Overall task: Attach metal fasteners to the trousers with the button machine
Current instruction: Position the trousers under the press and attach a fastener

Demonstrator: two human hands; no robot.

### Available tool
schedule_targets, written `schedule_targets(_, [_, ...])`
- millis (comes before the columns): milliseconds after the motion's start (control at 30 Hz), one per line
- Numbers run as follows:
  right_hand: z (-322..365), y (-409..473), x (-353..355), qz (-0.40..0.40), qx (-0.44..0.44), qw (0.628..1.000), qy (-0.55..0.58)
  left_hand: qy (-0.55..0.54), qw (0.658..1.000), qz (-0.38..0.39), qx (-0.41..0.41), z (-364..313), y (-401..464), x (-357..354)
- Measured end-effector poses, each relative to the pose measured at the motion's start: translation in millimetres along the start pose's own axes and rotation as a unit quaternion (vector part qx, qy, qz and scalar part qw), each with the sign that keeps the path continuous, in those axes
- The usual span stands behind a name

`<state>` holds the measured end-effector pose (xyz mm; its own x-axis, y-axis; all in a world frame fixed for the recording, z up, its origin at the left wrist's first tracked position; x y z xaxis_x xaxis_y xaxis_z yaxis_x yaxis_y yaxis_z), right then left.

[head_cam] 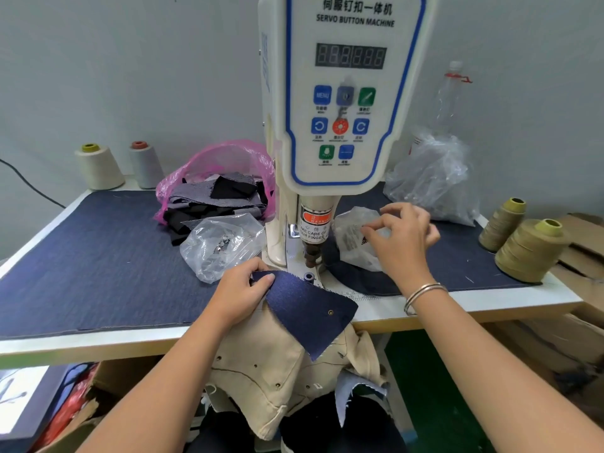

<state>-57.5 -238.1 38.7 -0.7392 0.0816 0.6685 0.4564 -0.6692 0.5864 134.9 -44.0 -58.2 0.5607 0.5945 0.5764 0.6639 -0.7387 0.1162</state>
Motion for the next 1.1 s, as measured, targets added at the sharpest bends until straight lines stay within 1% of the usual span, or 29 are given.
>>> schedule_targets(33, [5.3,-8.4,0.1,0.016,-0.013,0.997,0.071,0.000,1.000,0.000,-0.001,0.1,0.1,-0.1])
schedule_targets(67, [8.5,-19.0,-5.1,0.047,-0.053,0.983,0.171,0.000,1.000,0.000,-0.002,0.2,0.0,-0.2])
schedule_targets(100, [11.9,-32.1,-14.2,0.082,-0.107,0.951,0.279,0.000,1.000,-0.001,-0.003,0.3,0.0,-0.3])
schedule_targets(133, [14.1,-46.4,-25.2,0.110,-0.164,0.911,0.362,0.000,1.000,-0.002,-0.003,0.5,0.3,-0.3])
schedule_targets(167, [15.2,-60.7,-35.7,0.131,-0.215,0.876,0.411,0.000,1.000,-0.003,-0.003,0.8,0.3,-0.3])
schedule_targets(233, [16.8,-84.0,-54.2,0.154,-0.295,0.815,0.474,0.001,1.000,-0.004,-0.004,1.1,0.5,-0.4])
schedule_targets(300, [19.0,-97.4,-67.1,0.156,-0.354,0.758,0.525,0.003,1.000,-0.004,-0.004,1.5,0.7,-0.2])
schedule_targets(333, [20.5,-101.4,-71.1,0.156,-0.372,0.737,0.543,0.004,1.000,-0.004,-0.003,2.0,0.8,-0.4])
schedule_targets(400, [25.8,-105.4,-76.8,0.162,-0.386,0.705,0.572,0.005,1.000,-0.003,-0.002,2.6,1.1,-0.5])
schedule_targets(500, [34.3,-109.3,-83.0,0.181,-0.390,0.670,0.605,0.003,1.000,-0.002,-0.002,2.5,2.0,-1.0])
schedule_targets(700, [44.1,-116.9,-93.4,0.213,-0.412,0.625,0.628,0.013,1.000,-0.010,-0.006,2.0,2.1,-0.2])
schedule_targets(833, [49.1,-121.4,-96.3,0.216,-0.436,0.593,0.642,0.011,1.000,-0.012,-0.005,2.7,2.0,0.1])
schedule_targets(1033, [55.8,-125.1,-99.0,0.232,-0.449,0.584,0.635,0.006,1.000,-0.014,-0.005,3.4,2.9,-0.2])
schedule_targets(1100, [58.6,-126.8,-100.2,0.238,-0.457,0.571,0.640,0.002,1.000,-0.015,-0.007,2.6,2.7,-0.1])
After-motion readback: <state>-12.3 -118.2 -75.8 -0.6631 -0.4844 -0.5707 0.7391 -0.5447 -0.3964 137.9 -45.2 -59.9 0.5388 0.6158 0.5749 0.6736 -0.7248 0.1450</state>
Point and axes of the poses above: each hand's wrist, its own y-axis towards the middle knuckle, its own x-axis out of the back of the hand, z = x × y, the point moved 10 cm from there along y, towards the middle knuckle, and after that the axes turned 5 degrees about x, right-handed, at the moved point
